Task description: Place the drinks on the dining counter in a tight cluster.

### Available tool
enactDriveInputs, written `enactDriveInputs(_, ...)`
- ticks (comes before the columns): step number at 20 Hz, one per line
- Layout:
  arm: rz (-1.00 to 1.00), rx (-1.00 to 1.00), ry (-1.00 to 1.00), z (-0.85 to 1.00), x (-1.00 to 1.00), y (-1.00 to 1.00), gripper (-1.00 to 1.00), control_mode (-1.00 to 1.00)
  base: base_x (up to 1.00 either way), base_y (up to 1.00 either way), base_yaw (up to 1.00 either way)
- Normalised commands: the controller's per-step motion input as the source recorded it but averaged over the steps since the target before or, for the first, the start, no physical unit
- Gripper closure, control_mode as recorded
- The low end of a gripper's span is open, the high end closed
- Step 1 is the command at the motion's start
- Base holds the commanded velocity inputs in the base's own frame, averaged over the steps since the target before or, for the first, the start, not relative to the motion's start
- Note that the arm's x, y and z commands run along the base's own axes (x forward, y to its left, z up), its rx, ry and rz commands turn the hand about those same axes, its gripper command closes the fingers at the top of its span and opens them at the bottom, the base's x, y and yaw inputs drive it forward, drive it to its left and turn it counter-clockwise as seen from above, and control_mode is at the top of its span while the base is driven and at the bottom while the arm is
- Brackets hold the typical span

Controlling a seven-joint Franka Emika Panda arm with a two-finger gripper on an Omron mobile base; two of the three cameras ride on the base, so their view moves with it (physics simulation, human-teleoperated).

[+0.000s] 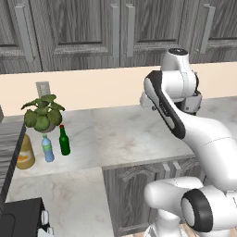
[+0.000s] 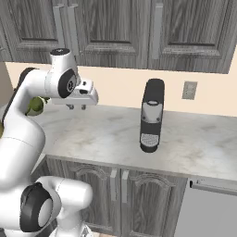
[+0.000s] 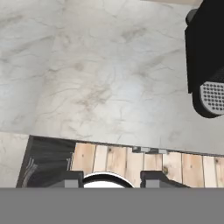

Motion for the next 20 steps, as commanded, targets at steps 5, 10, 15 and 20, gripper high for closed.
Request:
enactDriveInputs(5,0.00,0.00,-0.01,-0.01,-0.05,0.02,-1.00,-1.00,0.00,0.00,0.00)
enactDriveInputs(10,0.08,0.00,0.00,-0.20,-0.11,0.16,-1.00,-1.00,0.00,0.00,0.00)
enactDriveInputs(15,0.27,0.10,0.00,-0.42,0.05,0.67,-1.00,-1.00,0.00,0.00,0.00)
enactDriveInputs(20,0.32,0.16,0.00,-0.44,0.29,0.83,-1.00,-1.00,0.00,0.00,0.00)
